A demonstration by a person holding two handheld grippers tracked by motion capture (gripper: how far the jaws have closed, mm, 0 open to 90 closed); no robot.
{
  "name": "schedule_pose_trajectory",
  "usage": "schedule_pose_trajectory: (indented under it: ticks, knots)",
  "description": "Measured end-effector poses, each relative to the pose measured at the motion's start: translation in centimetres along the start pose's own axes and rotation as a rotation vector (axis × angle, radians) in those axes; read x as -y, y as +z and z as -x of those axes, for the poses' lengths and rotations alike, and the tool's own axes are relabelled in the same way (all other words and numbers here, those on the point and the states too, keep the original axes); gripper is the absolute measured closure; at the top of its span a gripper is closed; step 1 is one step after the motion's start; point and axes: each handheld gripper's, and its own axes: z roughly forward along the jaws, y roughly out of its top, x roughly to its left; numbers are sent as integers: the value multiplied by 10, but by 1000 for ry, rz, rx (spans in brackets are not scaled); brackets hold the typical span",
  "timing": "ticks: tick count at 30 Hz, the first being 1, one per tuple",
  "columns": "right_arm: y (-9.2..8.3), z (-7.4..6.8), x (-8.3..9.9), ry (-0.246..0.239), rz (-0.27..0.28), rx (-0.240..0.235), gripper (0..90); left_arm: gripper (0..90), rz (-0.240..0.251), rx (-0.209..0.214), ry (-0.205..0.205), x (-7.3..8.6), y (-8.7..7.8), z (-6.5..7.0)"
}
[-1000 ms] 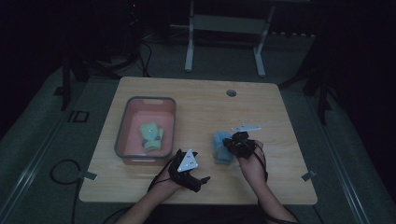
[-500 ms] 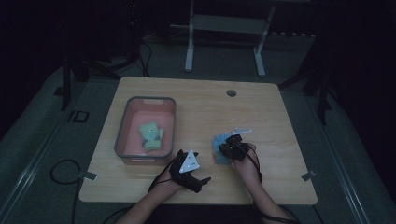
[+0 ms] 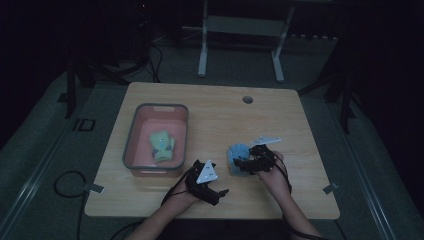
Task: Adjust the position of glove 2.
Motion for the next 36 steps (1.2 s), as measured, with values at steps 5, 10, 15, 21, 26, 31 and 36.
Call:
schedule_pose_trajectory:
  ticks: [5,10,15,21,26,31,36]
  knots:
    - [-7,10,5,-27,40,35,145,43,-18,34,16,-5,4,0]
    - [-14,22,9,-72,54,-24,171,60,-35,54,7,-9,9,-2]
    - [-16,30,13,-79,28,-58,153,73,-33,57,46,-15,14,-4]
    - [-17,33,16,-74,34,-52,140,141,-33,81,98,-24,23,-6]
    - [-18,34,17,-85,25,-76,170,151,-41,74,124,-27,31,-9]
    - [-20,41,11,-76,47,-66,397,204,-68,70,171,-30,40,-13]
    - [-17,49,3,-67,59,-69,418,268,-72,74,210,-33,47,-15]
